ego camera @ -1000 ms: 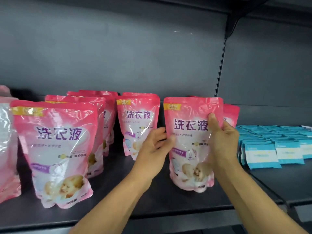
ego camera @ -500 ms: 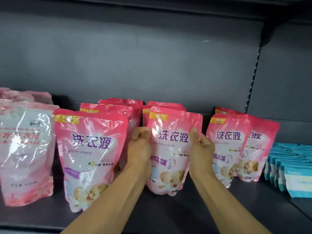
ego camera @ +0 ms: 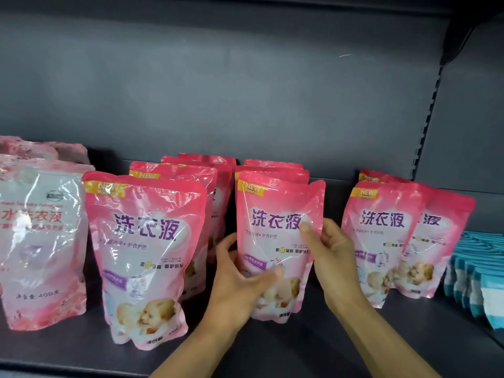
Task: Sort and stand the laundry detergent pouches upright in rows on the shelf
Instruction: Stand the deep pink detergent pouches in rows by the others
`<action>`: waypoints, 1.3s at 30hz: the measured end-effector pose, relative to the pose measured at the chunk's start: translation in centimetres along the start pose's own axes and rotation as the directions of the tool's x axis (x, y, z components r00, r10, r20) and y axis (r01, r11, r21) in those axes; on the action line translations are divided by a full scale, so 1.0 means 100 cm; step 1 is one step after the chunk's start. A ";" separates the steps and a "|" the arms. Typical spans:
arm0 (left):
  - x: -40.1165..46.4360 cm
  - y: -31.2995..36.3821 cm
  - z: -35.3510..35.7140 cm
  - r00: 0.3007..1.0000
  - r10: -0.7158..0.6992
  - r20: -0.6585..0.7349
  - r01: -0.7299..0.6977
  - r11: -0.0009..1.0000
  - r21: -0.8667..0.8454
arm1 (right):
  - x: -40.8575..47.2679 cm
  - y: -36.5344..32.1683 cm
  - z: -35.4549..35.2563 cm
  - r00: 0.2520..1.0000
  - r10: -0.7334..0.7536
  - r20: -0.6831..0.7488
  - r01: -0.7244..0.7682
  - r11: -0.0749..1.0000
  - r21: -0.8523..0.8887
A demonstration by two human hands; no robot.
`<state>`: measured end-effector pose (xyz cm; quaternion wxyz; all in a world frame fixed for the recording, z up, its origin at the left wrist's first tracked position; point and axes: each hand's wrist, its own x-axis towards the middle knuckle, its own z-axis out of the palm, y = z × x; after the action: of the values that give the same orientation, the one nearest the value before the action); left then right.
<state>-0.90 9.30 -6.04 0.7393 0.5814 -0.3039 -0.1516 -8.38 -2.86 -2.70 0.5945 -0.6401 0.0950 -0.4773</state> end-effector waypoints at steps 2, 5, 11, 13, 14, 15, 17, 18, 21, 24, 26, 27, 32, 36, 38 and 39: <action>-0.002 -0.008 -0.001 0.997 -0.041 0.058 0.033 0.992 0.122 | 0.003 -0.003 -0.002 1.000 -0.016 -0.015 0.016 1.000 0.014; -0.004 -0.015 0.003 0.997 -0.053 0.065 0.038 0.975 0.218 | 0.022 -0.022 0.002 0.997 -0.081 -0.018 0.081 0.996 0.036; -0.004 -0.023 0.005 1.000 -0.001 -0.022 0.012 0.860 0.510 | 0.049 -0.050 0.017 0.986 -0.148 -0.072 0.139 0.983 -0.118; -0.004 -0.021 0.005 0.999 0.006 -0.037 0.016 0.839 0.545 | 0.050 -0.046 0.023 0.982 -0.124 -0.143 0.113 0.990 -0.086; -0.005 -0.021 0.006 0.999 0.009 -0.042 0.016 0.830 0.557 | 0.050 -0.044 0.025 0.977 -0.123 -0.172 0.110 0.990 -0.086; -0.007 -0.021 0.005 0.999 0.010 -0.045 0.018 0.822 0.569 | 0.050 -0.043 0.027 0.971 -0.136 -0.199 0.118 0.988 -0.102; -0.007 -0.021 0.002 0.999 0.000 -0.047 0.028 0.809 0.587 | 0.050 -0.041 0.029 0.956 -0.204 -0.212 0.169 0.971 -0.170; -0.006 -0.022 0.001 0.999 -0.010 -0.047 0.036 0.810 0.586 | 0.050 -0.041 0.030 0.948 -0.240 -0.208 0.197 0.959 -0.204; -0.001 -0.023 -0.006 0.998 -0.034 -0.054 0.059 0.820 0.570 | 0.049 -0.040 0.032 0.926 -0.321 -0.196 0.261 0.924 -0.279; 0.003 -0.025 -0.010 0.998 -0.039 -0.054 0.062 0.825 0.562 | 0.050 -0.039 0.034 0.925 -0.337 -0.178 0.276 0.915 -0.296; 0.002 -0.027 -0.011 0.998 -0.034 -0.050 0.057 0.824 0.564 | 0.048 -0.036 0.031 0.937 -0.320 -0.142 0.268 0.917 -0.294; 0.002 -0.027 -0.011 0.998 -0.030 -0.050 0.054 0.820 0.570 | 0.046 -0.032 0.028 0.947 -0.301 -0.116 0.256 0.921 -0.295; -0.003 -0.023 -0.006 0.999 -0.007 -0.046 0.035 0.770 0.637 | 0.036 -0.017 0.013 0.963 -0.262 -0.067 0.225 0.915 -0.336; -0.005 -0.020 -0.005 0.998 0.011 -0.058 0.031 0.728 0.685 | 0.039 -0.019 0.014 0.954 -0.291 -0.074 0.248 0.901 -0.355; -0.004 -0.023 -0.007 0.998 0.019 -0.056 0.025 0.726 0.687 | 0.038 -0.018 0.016 0.952 -0.295 -0.076 0.253 0.904 -0.344; -0.003 -0.024 -0.009 0.998 0.020 -0.055 0.023 0.728 0.685 | 0.036 -0.018 0.015 0.954 -0.291 -0.073 0.252 0.910 -0.331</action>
<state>-0.28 9.45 -8.53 0.4814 0.8174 -0.3163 -0.0125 -6.19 -3.83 0.92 0.4048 -0.7044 0.1162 -0.5713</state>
